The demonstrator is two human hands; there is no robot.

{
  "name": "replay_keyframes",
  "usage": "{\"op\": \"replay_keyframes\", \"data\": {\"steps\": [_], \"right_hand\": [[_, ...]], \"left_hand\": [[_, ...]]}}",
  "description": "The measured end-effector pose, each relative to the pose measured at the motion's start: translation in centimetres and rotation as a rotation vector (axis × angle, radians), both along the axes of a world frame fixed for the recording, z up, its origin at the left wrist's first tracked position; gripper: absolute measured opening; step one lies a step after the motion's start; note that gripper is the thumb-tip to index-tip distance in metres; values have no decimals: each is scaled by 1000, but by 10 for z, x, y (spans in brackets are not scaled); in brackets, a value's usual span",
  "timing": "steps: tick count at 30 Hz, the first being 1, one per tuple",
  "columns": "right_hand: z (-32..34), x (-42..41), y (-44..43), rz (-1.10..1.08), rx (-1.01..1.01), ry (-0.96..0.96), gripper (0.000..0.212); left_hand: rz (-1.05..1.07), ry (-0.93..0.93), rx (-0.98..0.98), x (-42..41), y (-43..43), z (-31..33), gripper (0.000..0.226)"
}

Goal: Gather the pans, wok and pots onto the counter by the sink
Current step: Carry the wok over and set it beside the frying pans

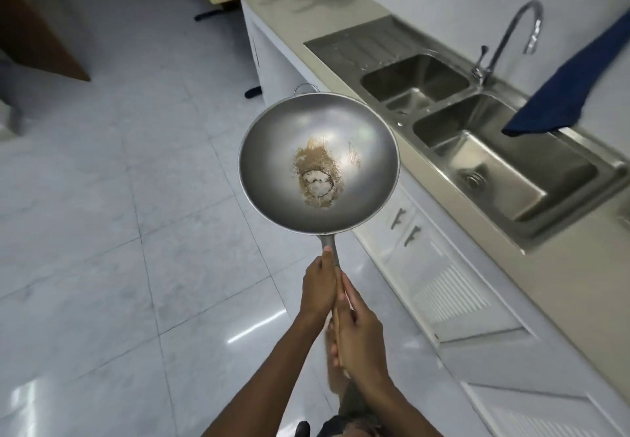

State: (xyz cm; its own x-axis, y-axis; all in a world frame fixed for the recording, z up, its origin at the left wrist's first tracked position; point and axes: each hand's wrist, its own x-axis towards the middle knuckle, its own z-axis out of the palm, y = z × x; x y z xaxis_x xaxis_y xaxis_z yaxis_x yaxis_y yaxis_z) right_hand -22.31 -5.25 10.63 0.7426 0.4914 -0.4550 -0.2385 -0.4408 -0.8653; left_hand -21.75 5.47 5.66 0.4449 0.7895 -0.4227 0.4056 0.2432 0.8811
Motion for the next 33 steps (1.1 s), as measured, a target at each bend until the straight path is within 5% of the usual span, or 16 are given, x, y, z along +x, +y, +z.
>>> {"op": "replay_keyframes", "data": {"steps": [5,10,20,24,33], "right_hand": [[13,57,108,63,3,55,55],[21,104,210,123,64,58,26],[4,188,450,159,33,-80,35],[15,212,544,70,-16,-19,46],[-1,299,707,-156,6,36,18]], "left_hand": [[18,17,19,50,113,13,55],[36,1,40,92,217,28,56],[-38,35,66,178,460,18,54],[-92,75,64,207,554,15,53],[-249,69,70,317,716,19,47]]}}
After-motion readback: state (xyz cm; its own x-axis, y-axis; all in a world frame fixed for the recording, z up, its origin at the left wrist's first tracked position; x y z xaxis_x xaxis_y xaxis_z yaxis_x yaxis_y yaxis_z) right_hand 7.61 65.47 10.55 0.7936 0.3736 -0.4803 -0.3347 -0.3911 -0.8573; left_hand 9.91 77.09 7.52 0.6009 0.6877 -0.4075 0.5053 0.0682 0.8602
